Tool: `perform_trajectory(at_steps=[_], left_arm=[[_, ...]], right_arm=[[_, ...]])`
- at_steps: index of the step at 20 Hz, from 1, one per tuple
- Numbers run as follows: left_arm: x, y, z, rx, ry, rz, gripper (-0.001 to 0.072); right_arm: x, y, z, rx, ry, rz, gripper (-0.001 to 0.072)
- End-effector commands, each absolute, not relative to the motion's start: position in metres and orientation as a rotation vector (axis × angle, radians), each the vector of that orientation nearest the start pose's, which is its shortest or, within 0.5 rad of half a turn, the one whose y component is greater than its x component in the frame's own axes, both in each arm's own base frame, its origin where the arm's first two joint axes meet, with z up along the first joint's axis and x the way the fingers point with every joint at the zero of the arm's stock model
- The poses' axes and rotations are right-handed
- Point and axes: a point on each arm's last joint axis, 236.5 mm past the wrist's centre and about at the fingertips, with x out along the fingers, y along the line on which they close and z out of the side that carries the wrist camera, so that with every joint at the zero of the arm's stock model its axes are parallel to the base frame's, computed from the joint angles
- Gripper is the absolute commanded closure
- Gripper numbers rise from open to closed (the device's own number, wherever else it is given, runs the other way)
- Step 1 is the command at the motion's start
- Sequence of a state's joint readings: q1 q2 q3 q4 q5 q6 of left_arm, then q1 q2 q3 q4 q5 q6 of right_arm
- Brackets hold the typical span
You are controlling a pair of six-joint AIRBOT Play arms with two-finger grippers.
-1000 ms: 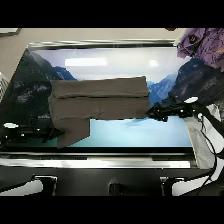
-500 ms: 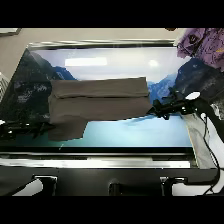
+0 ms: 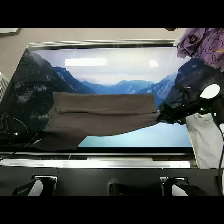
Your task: Fold the clothes and pants, and hang the long-sleeved shirts on hangers.
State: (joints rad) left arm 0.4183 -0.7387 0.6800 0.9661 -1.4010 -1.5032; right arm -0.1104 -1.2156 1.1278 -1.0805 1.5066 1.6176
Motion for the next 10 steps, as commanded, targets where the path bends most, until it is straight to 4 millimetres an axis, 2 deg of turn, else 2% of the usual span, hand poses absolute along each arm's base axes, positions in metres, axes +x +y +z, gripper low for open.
perform_trajectory(at_steps=[1,5,10], left_arm=[[0.255,-0.036,0.047,-0.670,1.180,-0.117,0.0690],[0.313,-0.026,0.055,-0.679,1.127,-0.169,0.0690],[0.392,-0.019,0.040,-0.749,1.136,-0.277,0.0689]], right_arm=[[0.301,0.080,0.046,0.495,1.508,0.217,0.0674],[0.336,0.076,0.045,0.515,1.373,0.188,0.0673],[0.372,0.077,0.015,0.538,1.333,0.192,0.0673]])
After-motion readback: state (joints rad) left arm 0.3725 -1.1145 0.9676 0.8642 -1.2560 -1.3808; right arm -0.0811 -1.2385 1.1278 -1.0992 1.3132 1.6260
